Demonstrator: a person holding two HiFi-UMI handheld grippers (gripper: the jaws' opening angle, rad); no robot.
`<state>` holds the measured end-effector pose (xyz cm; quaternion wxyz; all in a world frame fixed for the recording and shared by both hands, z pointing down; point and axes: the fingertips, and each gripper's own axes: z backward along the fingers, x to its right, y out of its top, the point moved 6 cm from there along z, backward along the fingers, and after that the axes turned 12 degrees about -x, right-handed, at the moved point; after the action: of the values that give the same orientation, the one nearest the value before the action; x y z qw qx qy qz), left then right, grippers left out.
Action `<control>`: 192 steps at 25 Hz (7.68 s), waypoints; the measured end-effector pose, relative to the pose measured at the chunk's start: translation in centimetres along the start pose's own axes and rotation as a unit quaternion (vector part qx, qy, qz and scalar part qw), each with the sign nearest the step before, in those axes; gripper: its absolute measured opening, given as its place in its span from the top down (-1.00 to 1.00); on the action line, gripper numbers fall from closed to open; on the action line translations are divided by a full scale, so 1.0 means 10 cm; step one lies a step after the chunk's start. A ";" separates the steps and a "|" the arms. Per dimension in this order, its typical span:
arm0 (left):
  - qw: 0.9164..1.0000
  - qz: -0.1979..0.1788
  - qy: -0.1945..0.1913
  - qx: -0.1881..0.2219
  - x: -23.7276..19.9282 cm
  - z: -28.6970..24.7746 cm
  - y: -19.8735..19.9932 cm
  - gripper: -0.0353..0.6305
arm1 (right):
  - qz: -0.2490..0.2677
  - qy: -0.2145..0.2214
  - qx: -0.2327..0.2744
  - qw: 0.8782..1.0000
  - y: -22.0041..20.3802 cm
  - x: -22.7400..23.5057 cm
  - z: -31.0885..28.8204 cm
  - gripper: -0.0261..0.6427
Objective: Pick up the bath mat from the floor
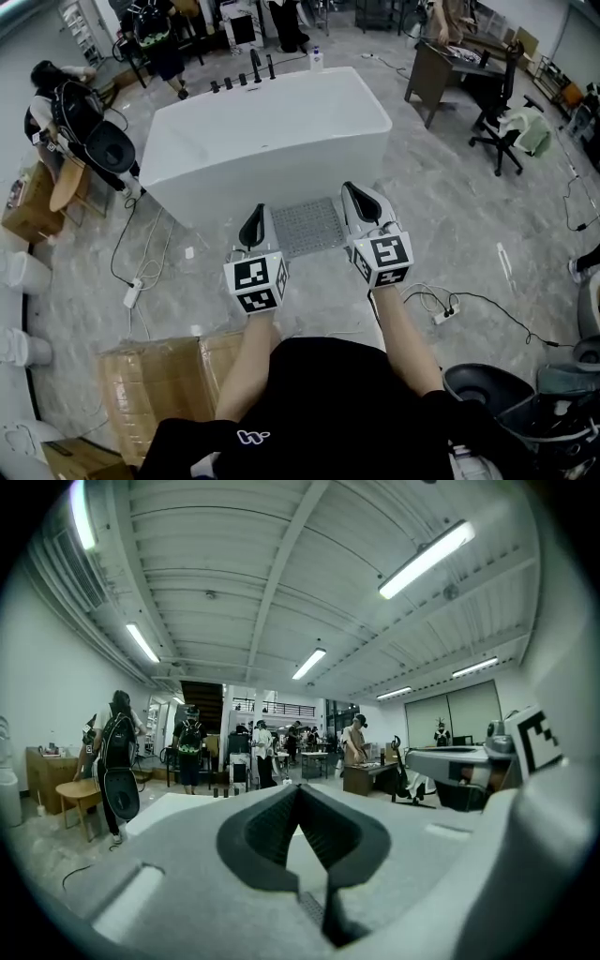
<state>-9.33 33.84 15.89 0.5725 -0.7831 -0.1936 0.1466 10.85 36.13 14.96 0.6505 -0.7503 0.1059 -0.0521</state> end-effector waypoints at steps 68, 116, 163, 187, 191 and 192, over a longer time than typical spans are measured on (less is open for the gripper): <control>0.996 0.052 -0.006 -0.074 -2.72 -3.51 0.39 0.90 | -0.031 0.055 -0.064 0.996 -0.09 0.75 -4.31 0.83; 0.982 0.096 0.035 -0.160 -2.60 -4.23 0.35 0.89 | -0.029 0.111 -0.100 0.988 -0.06 1.45 -4.99 0.88; 0.919 0.090 -0.046 -0.380 -2.25 -4.36 -1.28 0.89 | -0.111 0.140 -0.315 0.932 -1.82 1.22 -4.64 0.78; 0.874 0.135 -0.063 -0.463 -1.94 -4.76 -2.95 0.89 | -0.175 0.109 -0.415 0.886 -3.70 1.35 -4.44 0.56; 0.869 0.136 -0.069 -0.470 -1.88 -4.90 -3.26 0.77 | -0.187 0.106 -0.423 0.880 -4.07 1.39 -4.49 0.50; 0.868 0.135 -0.072 -0.472 -1.88 -4.93 -3.34 0.76 | -0.191 0.108 -0.423 0.879 -4.17 1.38 -4.50 0.49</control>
<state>-8.18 -7.42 62.79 0.0934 -0.9659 -0.1728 0.1689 18.30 -4.96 61.96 0.2325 -0.9495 0.0420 -0.2066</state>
